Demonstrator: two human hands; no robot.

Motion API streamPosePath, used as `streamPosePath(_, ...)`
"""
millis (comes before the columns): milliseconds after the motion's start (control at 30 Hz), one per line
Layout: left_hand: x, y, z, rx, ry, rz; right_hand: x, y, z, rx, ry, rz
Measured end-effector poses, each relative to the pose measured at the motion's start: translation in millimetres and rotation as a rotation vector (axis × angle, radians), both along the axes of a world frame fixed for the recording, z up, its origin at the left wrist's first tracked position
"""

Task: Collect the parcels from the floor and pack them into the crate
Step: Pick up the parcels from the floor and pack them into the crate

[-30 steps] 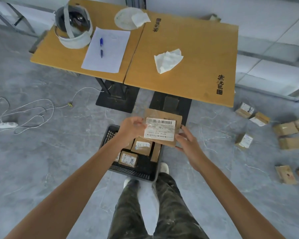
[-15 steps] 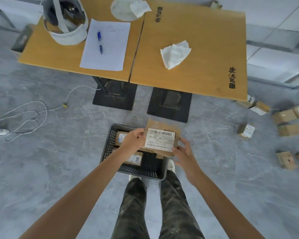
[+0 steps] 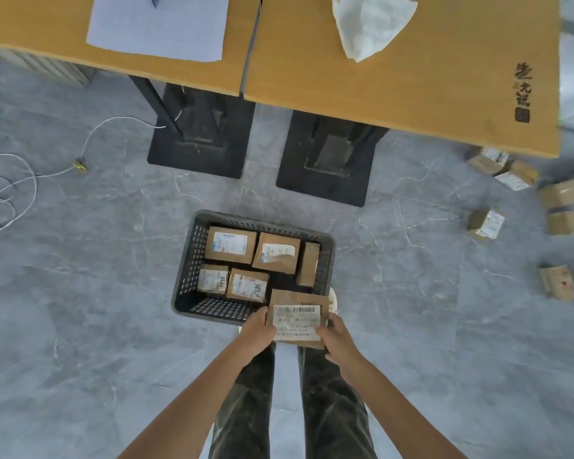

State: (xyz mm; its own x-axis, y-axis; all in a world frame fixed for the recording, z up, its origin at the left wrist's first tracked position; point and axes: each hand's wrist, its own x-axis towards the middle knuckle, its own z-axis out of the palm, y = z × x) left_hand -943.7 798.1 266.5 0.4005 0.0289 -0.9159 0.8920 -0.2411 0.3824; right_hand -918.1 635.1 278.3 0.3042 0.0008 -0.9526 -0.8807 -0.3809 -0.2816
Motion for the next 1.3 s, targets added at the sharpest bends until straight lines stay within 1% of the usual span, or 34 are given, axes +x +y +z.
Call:
streamPosePath(133, 9, 7, -82, 0.012, 0.014, -0.033, 9, 12, -73, 0.013, 0.006, -0.021)
streamPosePath(200, 15, 10, -128, 0.019, 0.008, -0.033, 11, 17, -119, -0.023, -0.005, 0.002)
streamPosePath(300, 21, 10, -202, 0.059, -0.008, -0.111, 11, 23, -195, -0.071, -0.002, 0.049)
streamPosePath(467, 15, -2, -315, 0.08, 0.041, -0.235, 5, 19, -319, -0.124, 0.036, 0.07)
streamPosePath(533, 11, -9, -351, 0.089, 0.053, -0.271, 1, 16, -359, -0.121, 0.055, 0.096)
streamPosePath(633, 6, -16, -390, 0.088, 0.051, -0.302, -5, 14, -403, -0.063, 0.096, 0.103)
streamPosePath(733, 1, -22, -416, 0.109, 0.059, -0.408, -10, 15, -432, -0.019, 0.037, 0.056)
streamPosePath(800, 1, -26, -423, 0.227, 0.041, -0.533, -10, 15, -441, -0.008, 0.002, 0.048)
streamPosePath(867, 3, -25, -423, 0.372, -0.035, -0.719, -9, 15, -444, 0.025, -0.044, 0.084)
streamPosePath(933, 8, -21, -414, 0.411, -0.063, -0.927, -6, 14, -437, 0.038, -0.069, 0.144)
streamPosePath(1000, 14, -16, -393, 0.404, -0.039, -1.038, -3, 8, -418, -0.001, -0.055, 0.25)
streamPosePath(1067, 26, -8, -359, 0.398, -0.041, -1.054, 3, -1, -387, -0.018, -0.048, 0.313)
streamPosePath(1133, 43, 1, -316, 0.375, -0.082, -0.987, 14, -8, -349, -0.051, -0.041, 0.316)
streamPosePath(1200, 62, 9, -266, 0.35, -0.147, -0.888, 28, -15, -302, -0.067, -0.073, 0.281)
streamPosePath(1267, 89, 14, -201, 0.351, -0.221, -0.845, 52, -22, -241, -0.092, -0.114, 0.19)
streamPosePath(1300, 97, 14, -181, 0.338, -0.241, -0.829, 59, -24, -222, -0.093, -0.127, 0.169)
